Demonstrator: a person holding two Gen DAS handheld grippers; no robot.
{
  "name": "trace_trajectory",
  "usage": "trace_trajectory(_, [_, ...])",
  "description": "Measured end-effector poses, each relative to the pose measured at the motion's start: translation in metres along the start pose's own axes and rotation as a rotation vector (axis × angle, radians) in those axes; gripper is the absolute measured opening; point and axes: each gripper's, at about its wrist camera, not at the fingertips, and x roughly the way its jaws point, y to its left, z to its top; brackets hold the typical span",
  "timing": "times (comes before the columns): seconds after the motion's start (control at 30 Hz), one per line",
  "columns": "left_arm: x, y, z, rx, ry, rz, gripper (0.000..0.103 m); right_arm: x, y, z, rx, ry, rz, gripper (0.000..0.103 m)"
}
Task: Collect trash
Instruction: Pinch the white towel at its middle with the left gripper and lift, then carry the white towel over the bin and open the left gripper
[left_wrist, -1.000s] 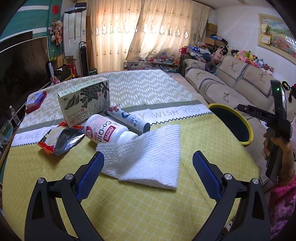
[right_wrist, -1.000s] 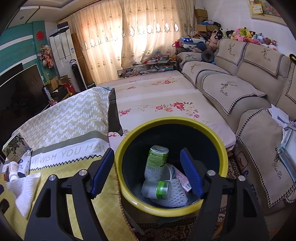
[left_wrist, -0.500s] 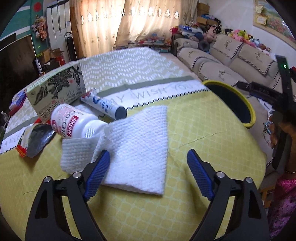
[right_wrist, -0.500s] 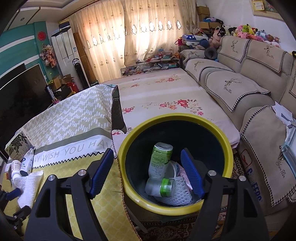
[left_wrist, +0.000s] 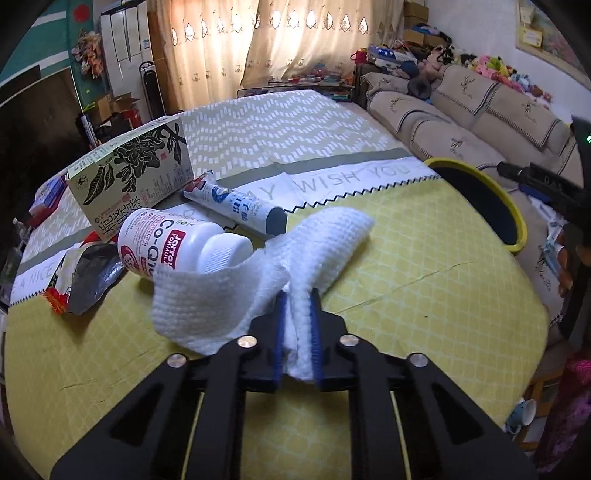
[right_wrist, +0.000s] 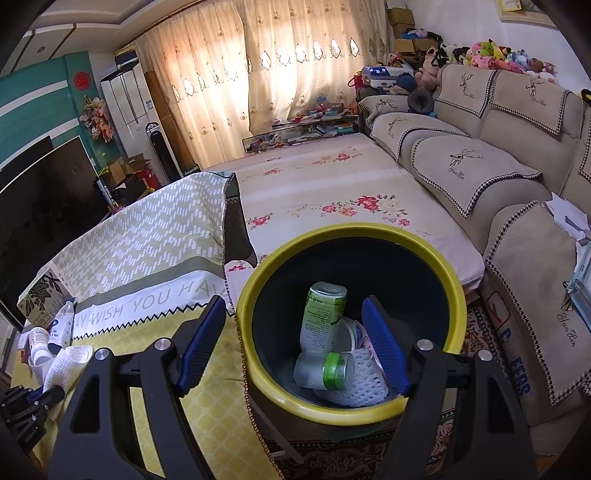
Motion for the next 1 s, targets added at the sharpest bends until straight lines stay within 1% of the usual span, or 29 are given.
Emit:
trace_trajectory(0.1, [-0.015, -0.004, 0.001, 0.011, -0.041, -0.015, 0.011, -0.004, -0.001, 0.000, -0.001, -0.006, -0.004, 0.072])
trace_trajectory(0.23, [-0.042, -0.017, 0.007, 0.048, -0.100, -0.056, 0.011, -0.011, -0.006, 0.001, 0.003, -0.018, -0.015, 0.072])
trace_trajectory(0.37, [-0.065, -0.034, 0.017, 0.085, -0.146, -0.114, 0.011, -0.023, -0.016, 0.001, 0.009, -0.039, -0.047, 0.073])
trace_trajectory(0.5, [-0.074, -0.056, 0.031, 0.129, -0.172, -0.168, 0.011, -0.038, -0.029, 0.000, 0.008, -0.060, -0.095, 0.073])
trace_trajectory(0.57, [-0.074, -0.069, 0.041, 0.159, -0.181, -0.195, 0.011, -0.048, -0.038, -0.002, 0.013, -0.077, -0.129, 0.073])
trace_trajectory(0.67, [-0.068, -0.095, 0.059, 0.201, -0.187, -0.246, 0.011, -0.060, -0.052, -0.006, 0.035, -0.091, -0.154, 0.073])
trace_trajectory(0.73, [-0.061, -0.114, 0.072, 0.225, -0.183, -0.294, 0.011, -0.068, -0.064, -0.009, 0.053, -0.100, -0.177, 0.074])
trace_trajectory(0.83, [-0.046, -0.146, 0.092, 0.252, -0.176, -0.358, 0.011, -0.074, -0.082, -0.012, 0.079, -0.105, -0.202, 0.074])
trace_trajectory(1.0, [-0.015, -0.196, 0.117, 0.304, -0.159, -0.416, 0.012, -0.076, -0.106, -0.016, 0.117, -0.102, -0.224, 0.074])
